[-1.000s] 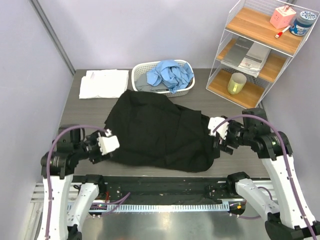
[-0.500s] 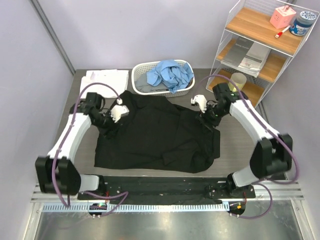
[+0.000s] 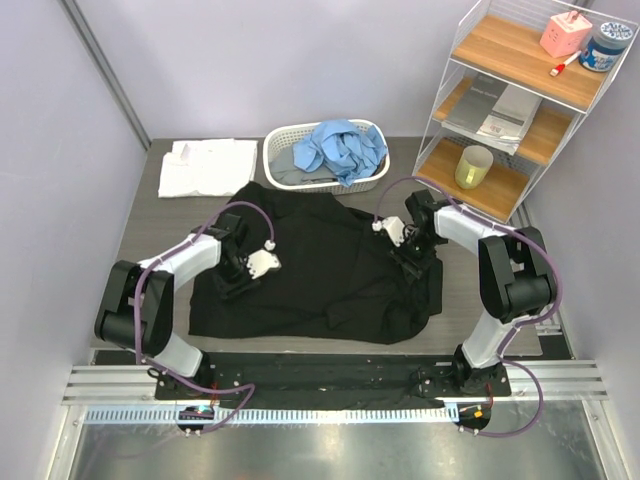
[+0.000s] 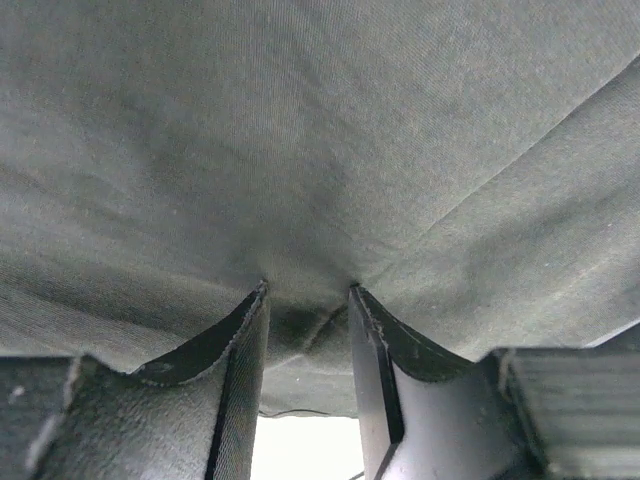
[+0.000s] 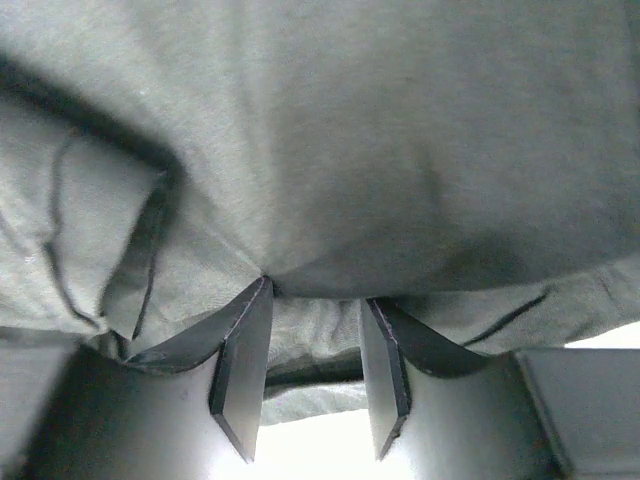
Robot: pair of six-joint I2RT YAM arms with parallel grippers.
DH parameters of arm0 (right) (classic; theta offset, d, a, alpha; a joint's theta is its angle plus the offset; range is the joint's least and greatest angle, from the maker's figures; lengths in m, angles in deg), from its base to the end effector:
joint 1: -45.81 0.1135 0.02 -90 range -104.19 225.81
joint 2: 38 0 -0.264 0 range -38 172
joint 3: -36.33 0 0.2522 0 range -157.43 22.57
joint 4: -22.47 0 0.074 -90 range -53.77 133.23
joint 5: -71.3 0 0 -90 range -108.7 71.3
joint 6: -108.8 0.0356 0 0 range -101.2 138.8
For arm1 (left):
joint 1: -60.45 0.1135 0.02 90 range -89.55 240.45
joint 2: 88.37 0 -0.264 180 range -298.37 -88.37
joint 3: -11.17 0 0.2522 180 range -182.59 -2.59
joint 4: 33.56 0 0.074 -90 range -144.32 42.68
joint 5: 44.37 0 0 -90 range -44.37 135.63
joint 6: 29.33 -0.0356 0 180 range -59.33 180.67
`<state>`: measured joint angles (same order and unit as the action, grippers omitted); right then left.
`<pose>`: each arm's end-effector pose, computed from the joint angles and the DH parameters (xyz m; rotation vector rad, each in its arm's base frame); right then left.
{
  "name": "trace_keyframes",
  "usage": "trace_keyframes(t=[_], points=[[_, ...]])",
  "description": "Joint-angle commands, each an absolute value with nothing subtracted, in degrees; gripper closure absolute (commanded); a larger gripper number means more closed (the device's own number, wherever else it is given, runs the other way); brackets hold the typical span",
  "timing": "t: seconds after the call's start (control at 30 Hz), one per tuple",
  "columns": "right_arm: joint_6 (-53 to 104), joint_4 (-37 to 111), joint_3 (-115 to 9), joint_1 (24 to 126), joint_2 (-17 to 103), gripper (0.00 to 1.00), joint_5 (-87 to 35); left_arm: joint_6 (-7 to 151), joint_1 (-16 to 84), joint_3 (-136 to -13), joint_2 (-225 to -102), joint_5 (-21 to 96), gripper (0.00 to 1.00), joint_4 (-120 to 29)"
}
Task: Fold and stack the long sleeve shirts
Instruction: Flatten the shirt out
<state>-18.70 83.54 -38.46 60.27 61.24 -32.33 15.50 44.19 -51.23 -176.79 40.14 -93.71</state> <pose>0.2888 0.0831 0.1614 -1.3269 2.6909 0.3279 0.2358 -0.0723 0.1576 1.5625 2.6203 -0.1162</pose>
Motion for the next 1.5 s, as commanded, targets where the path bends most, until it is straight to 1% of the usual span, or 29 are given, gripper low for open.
trace_keyframes(t=[0.0,0.1,0.2,0.23,0.27,0.33,0.47,0.63,0.67,0.7,0.73,0.8,0.83,0.93,0.97,1.0,1.03,1.07,1.1,1.13,1.2,1.23,1.27,1.3,1.33,1.37,1.4,1.43,1.47], points=[[-18.99,81.49,-43.16,57.59,62.82,0.55,-30.73,17.42,44.36,-50.84,-176.96,41.08,0.6,-91.78],[-19.26,84.65,-48.52,55.92,62.55,0.51,-32.93,20.67,44.36,-53.56,-176.7,36.96,0.55,-94.07],[-19.35,87.73,-53.79,54.17,63.16,0.44,-36.1,24.01,44.54,-56.81,-175.39,33.96,0.51,-96.18],[-18.48,88.87,-55.02,53.9,63.51,0.39,-38.11,24.71,44.45,-57.69,-175.04,32.03,0.5,-96.71],[-17.68,89.75,-57.47,53.2,63.95,0.37,-39.35,26.02,44.45,-59.26,-174.51,30.97,0.47,-97.58],[-15.14,90.11,-59.16,52.93,65.36,0.33,-41.11,27.44,44.45,-60.85,-172.93,28.86,0.44,-98.2],[-9.25,90.02,-61.19,52.93,68.69,0.32,-44.88,29.2,44.54,-64.19,-170.82,27.44,0.37,-99.35],[-6.43,89.59,-60.84,52.93,71.25,0.33,-47.0,29.82,44.45,-66.57,-168.8,27.35,0.34,-100.58],[-5.9,89.32,-60.4,52.93,71.42,0.35,-47.18,29.82,44.54,-66.75,-168.44,27.44,0.34,-100.75],[-5.9,89.15,-60.22,52.93,71.43,0.41,-48.49,29.99,44.45,-66.75,-168.09,27.35,0.34,-100.58],[-6.07,89.23,-60.13,52.93,71.17,0.67,-49.54,30.17,44.54,-66.66,-167.13,27.35,0.34,-100.4],[-6.6,90.36,-59.26,52.93,68.28,0.88,-53.05,30.78,44.54,-66.4,-166.07,27.27,0.35,-99.53],[-7.82,91.33,-58.82,53.54,66.78,0.99,-56.99,31.57,44.62,-66.4,-165.54,27.27,0.35,-99.35],[-14.92,98.53,-56.36,56.35,57.31,0.99,-67.26,33.06,45.33,-67.01,-163.96,25.69,0.36,-99.0],[-16.26,100.03,-54.7,60.27,54.58,0.99,-68.18,33.33,45.59,-67.62,-163.44,25.25,0.37,-99.08],[-17.05,102.04,-53.73,62.84,48.81,0.99,-68.71,33.68,45.77,-68.06,-163.08,24.81,0.37,-99.35],[-17.58,102.5,-52.5,66.43,45.88,0.99,-68.45,34.12,45.94,-68.41,-162.9,23.06,0.38,-99.35],[-16.98,102.5,-49.62,73.43,43.07,0.99,-67.75,34.65,46.2,-69.46,-162.55,21.83,0.39,-99.44],[-16.97,102.68,-48.37,76.89,39.73,0.99,-66.88,34.65,46.38,-69.99,-162.03,19.9,0.39,-100.31],[-20.02,104.07,-46.36,77.97,36.04,0.99,-67.3,34.65,46.38,-70.52,-161.5,14.49,0.37,-100.75],[-21.01,104.27,-44.32,78.07,34.26,0.99,-62.85,35.09,46.38,-71.14,-159.49,8.14,0.34,-101.19],[-22.67,103.91,-43.27,78.07,31.38,0.99,-61.35,35.53,46.3,-70.88,-158.78,4.89,0.3,-100.67],[-23.64,102.78,-41.43,78.15,29.61,0.98,-59.16,36.14,45.34,-70.53,-157.99,0.15,0.29,-99.1],[-23.91,100.16,-40.63,78.42,28.02,0.91,-58.87,37.19,44.46,-69.66,-156.85,-0.76,0.27,-98.3],[-24.44,99.78,-39.75,79.29,25.49,0.87,-59.04,36.85,43.67,-69.39,-156.58,-1.99,0.27,-97.95],[-24.71,99.17,-39.31,80.43,24.5,0.78,-58.7,36.59,42.27,-69.04,-156.31,-2.26,0.26,-97.85],[-25.67,98.99,-38.69,83.14,23.45,0.47,-58.17,35.19,41.64,-68.25,-156.57,-2.53,0.26,-97.94],[-25.76,98.47,-37.73,84.38,21.7,0.31,-57.04,34.48,40.85,-67.81,-156.66,-2.27,0.26,-98.12],[-25.41,96.55,-37.46,85.0,20.81,0.26,-53.81,33.61,39.11,-67.28,-157.01,-1.31,0.26,-98.55]])
